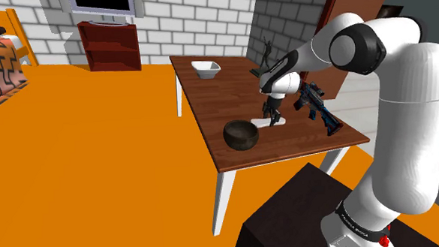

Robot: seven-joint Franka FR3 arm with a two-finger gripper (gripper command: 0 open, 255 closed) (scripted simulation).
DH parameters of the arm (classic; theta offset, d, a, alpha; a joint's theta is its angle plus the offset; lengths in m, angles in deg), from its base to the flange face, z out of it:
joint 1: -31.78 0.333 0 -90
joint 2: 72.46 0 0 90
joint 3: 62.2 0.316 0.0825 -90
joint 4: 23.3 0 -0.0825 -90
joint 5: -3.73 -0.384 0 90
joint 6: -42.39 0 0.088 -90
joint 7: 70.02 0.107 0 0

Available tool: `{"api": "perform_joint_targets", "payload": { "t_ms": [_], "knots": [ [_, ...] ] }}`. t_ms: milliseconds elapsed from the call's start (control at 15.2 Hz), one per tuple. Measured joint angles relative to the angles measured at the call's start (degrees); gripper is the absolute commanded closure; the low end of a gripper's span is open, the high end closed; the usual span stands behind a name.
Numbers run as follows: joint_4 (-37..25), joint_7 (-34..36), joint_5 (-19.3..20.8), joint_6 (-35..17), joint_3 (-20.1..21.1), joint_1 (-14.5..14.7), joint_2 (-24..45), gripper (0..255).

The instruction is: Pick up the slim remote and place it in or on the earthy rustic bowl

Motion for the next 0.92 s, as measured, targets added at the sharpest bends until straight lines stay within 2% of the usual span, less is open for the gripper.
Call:
{"api": "perform_joint_targets", "payload": {
  "t_ms": [924],
  "knots": [
    [-1.5,4.0,6.1,8.2,-3.2,2.5,-7.8,255]
  ]
}}
